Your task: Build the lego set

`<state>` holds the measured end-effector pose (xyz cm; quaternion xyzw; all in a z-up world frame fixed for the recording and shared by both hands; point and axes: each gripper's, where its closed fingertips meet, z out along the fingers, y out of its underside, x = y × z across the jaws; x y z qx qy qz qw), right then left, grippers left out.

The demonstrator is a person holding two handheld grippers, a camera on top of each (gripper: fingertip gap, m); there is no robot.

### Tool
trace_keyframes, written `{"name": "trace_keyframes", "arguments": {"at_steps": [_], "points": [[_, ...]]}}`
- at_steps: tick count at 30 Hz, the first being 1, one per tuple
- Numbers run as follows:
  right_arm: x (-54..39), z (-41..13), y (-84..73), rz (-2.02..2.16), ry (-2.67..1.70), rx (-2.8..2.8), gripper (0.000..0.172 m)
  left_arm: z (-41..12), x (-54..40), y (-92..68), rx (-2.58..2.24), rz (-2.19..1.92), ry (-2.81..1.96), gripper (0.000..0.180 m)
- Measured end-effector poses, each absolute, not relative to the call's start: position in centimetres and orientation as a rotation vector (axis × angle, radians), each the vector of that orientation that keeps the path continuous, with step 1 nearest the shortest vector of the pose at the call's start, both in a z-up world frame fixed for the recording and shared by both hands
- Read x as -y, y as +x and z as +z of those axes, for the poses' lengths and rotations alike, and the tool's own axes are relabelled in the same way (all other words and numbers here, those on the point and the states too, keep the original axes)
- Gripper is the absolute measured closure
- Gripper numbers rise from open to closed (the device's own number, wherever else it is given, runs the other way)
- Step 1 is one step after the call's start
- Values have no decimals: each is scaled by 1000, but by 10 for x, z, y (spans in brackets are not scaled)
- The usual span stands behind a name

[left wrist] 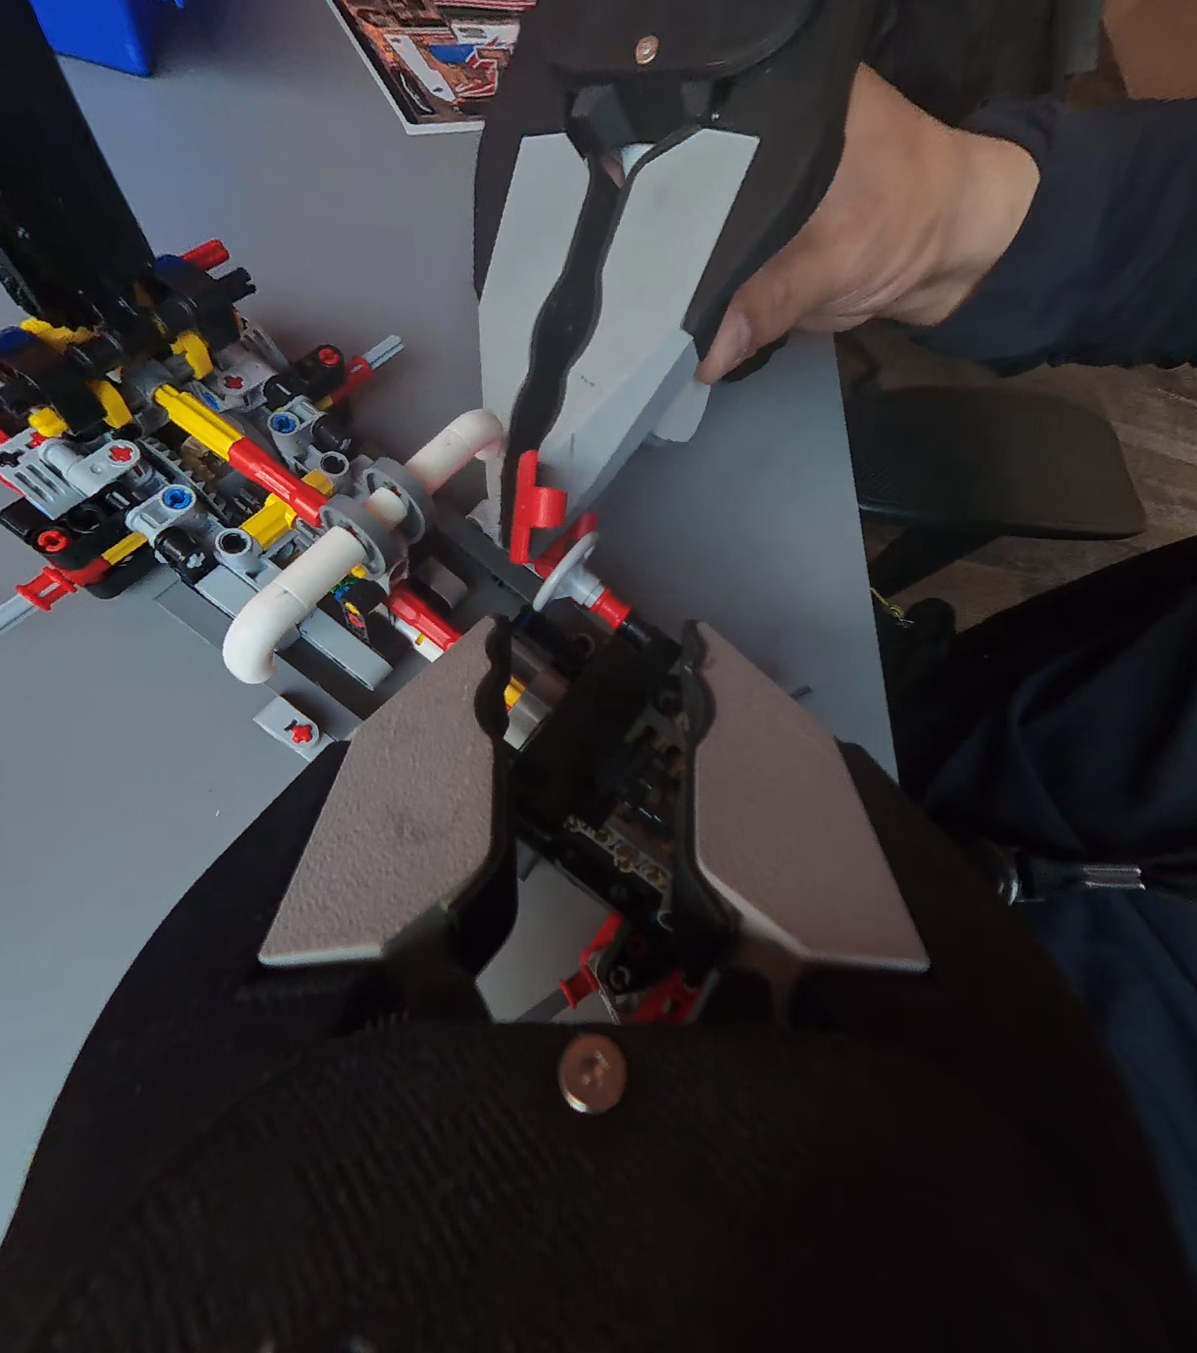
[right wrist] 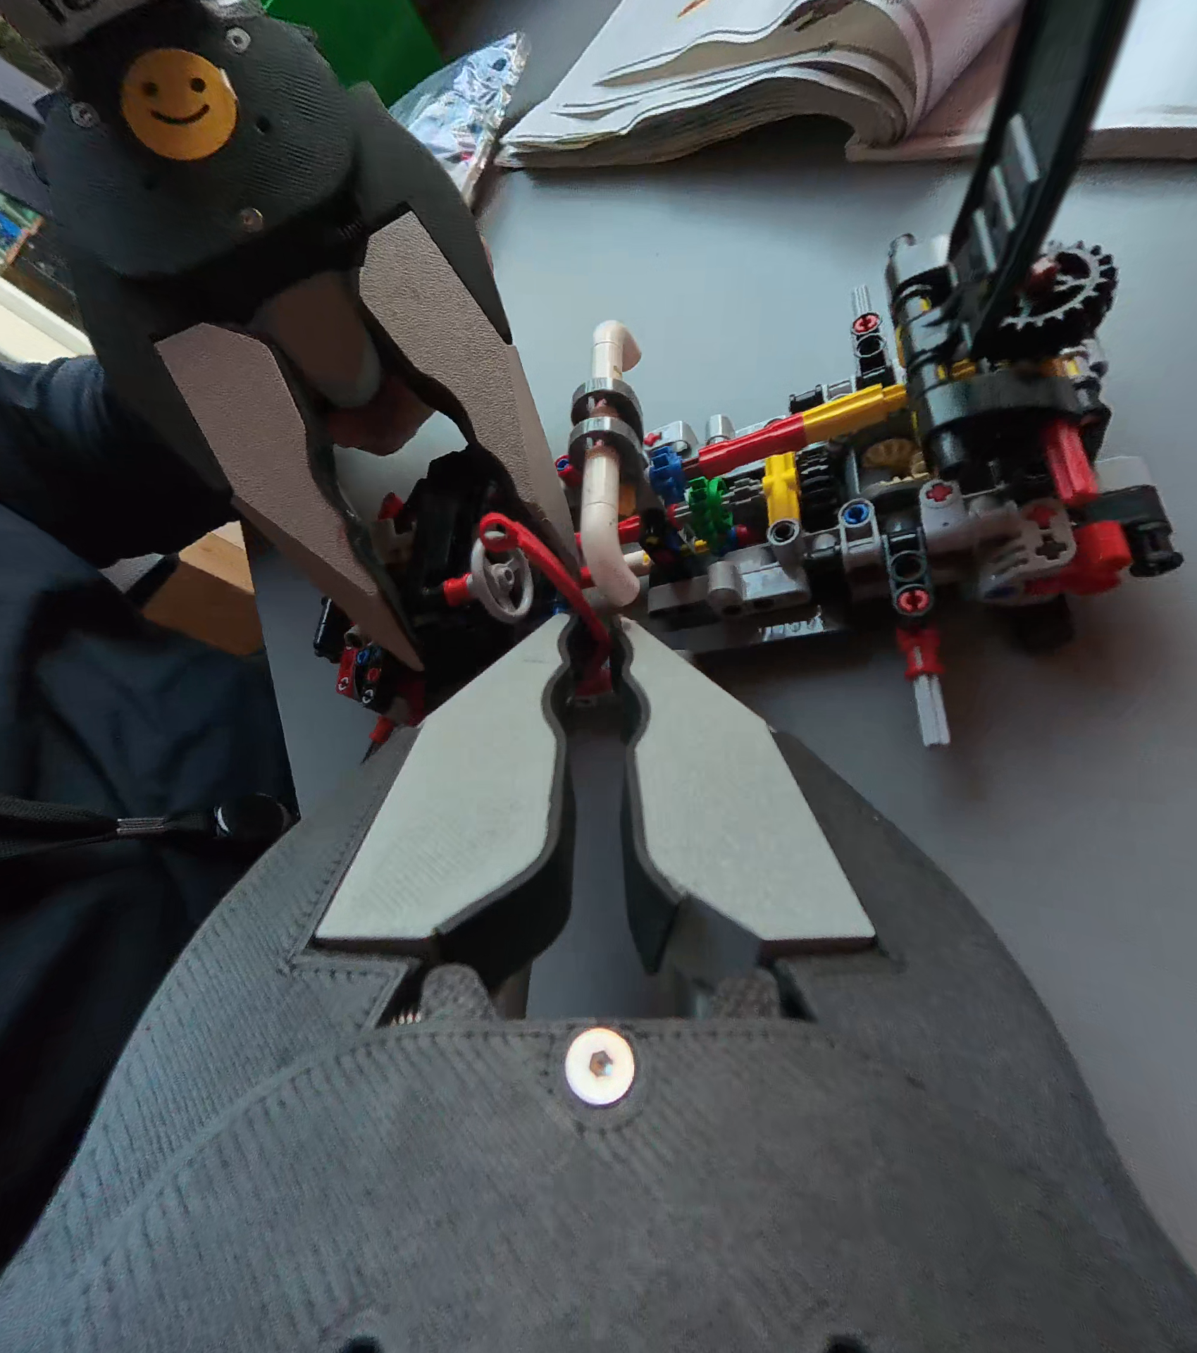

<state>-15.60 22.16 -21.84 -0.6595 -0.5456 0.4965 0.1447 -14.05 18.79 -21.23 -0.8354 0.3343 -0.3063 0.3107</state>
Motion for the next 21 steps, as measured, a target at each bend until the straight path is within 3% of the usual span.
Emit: {"name": "trace_keyframes", "arguments": {"at_steps": [12, 21], "points": [[-224, -209, -141, 1457, -1937, 1370, 168, -197, -190, -147, -856, -828, -2166, 139], [-211, -190, -145, 1449, -1797, 1369, 169, -162, -204, -134, -1032, -666, -2096, 164]]}}
